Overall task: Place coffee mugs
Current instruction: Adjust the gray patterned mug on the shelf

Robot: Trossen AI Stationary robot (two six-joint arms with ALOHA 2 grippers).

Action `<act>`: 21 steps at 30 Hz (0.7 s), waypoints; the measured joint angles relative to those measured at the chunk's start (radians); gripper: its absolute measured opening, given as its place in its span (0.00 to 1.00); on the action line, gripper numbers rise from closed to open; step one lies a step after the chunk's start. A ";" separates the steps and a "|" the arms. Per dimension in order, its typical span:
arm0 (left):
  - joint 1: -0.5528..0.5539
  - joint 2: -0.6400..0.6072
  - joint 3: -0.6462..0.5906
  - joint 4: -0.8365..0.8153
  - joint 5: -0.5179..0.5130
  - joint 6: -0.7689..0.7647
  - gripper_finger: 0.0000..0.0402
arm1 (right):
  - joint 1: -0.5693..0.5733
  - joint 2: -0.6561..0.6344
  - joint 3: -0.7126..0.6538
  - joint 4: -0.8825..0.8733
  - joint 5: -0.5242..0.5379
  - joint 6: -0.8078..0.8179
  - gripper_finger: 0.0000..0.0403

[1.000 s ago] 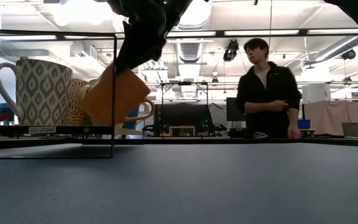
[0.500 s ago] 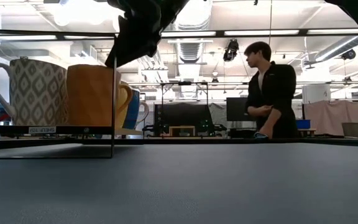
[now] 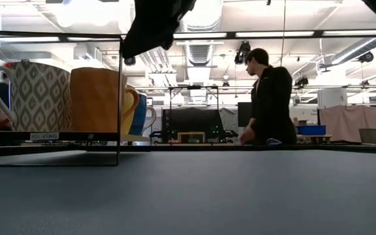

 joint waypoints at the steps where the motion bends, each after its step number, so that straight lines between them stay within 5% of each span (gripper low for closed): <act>1: 0.000 0.000 0.000 0.000 0.001 -0.010 0.26 | 0.006 -0.009 -0.015 0.002 0.000 0.000 0.13; 13: 0.031 0.042 0.068 -0.048 0.168 -0.231 0.01 | 0.072 -0.241 -0.412 0.306 0.000 0.010 0.13; 21: 0.097 0.144 0.220 -0.554 0.370 -0.829 0.00 | 0.103 -0.406 -0.726 0.592 0.000 0.010 0.13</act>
